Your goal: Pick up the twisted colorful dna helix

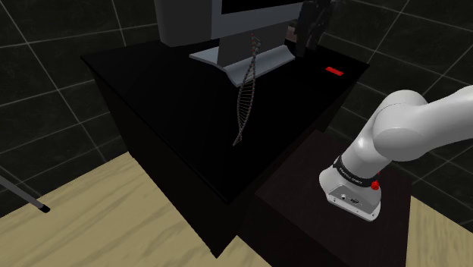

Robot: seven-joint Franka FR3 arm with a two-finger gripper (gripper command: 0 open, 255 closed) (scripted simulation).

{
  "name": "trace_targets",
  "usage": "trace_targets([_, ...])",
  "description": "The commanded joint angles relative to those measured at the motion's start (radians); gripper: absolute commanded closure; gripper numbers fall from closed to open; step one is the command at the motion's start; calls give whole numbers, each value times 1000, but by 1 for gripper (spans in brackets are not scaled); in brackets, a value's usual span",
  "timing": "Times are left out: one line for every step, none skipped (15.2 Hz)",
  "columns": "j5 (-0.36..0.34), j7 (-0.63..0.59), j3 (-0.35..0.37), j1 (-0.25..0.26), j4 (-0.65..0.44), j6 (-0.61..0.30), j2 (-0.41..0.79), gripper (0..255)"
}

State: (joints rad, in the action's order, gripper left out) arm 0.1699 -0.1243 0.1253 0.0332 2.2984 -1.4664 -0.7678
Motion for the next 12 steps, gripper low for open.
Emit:
trace_targets([42,-64,38,5,-32,-6,21,0])
trace_targets([60,-95,56,8,-51,-6,31,0])
trace_targets([77,-125,74,9,-71,-7,42,0])
trace_targets([93,-156,92,11,-92,-9,54,0])
trace_targets([108,-186,110,11,-114,-11,67,0])
trace_targets([123,-217,128,11,-137,-13,81,0])
trace_targets([136,-247,146,11,-161,-15,96,0])
trace_targets([149,-278,163,10,-186,-18,112,0])
trace_targets([160,-308,181,9,-212,-21,129,0])
trace_targets([170,-339,199,8,-239,-24,146,0])
trace_targets([179,-370,217,6,-268,-28,165,0])
trace_targets([187,-401,236,3,-297,-31,184,0])
